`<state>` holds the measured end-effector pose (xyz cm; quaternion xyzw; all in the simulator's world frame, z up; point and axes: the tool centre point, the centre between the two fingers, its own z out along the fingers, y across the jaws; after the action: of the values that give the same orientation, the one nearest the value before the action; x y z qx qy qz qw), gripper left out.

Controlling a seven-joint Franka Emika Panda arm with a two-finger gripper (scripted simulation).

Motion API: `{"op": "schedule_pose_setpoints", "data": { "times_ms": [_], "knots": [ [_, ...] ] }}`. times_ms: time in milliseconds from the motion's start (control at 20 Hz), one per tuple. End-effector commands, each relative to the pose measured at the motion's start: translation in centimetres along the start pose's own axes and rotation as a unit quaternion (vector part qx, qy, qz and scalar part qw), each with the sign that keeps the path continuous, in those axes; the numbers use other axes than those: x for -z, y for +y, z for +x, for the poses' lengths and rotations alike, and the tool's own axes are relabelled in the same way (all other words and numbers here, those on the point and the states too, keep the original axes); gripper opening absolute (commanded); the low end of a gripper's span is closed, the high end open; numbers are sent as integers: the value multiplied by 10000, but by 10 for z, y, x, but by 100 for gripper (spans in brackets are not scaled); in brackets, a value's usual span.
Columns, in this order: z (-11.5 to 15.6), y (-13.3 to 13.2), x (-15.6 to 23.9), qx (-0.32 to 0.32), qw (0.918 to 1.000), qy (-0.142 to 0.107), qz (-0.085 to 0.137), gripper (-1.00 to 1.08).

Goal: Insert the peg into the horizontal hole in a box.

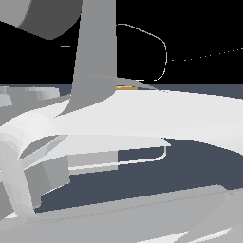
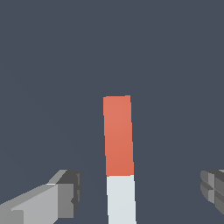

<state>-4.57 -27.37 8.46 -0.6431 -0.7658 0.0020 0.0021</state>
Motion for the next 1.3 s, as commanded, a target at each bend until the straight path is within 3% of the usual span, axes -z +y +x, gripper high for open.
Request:
{"op": "schedule_pose_setpoints", "data": {
  "times_ms": [0,500,950,1250],
  "knots": [
    [-21,-4,-6,74,10000,-1,-11,100],
    [-70,-10,-19,213,9998,-4,-29,100],
    [-73,-10,-21,216,9998,-4,-28,100],
    [-73,-10,-43,216,9998,-4,-28,100]
  ]
}}
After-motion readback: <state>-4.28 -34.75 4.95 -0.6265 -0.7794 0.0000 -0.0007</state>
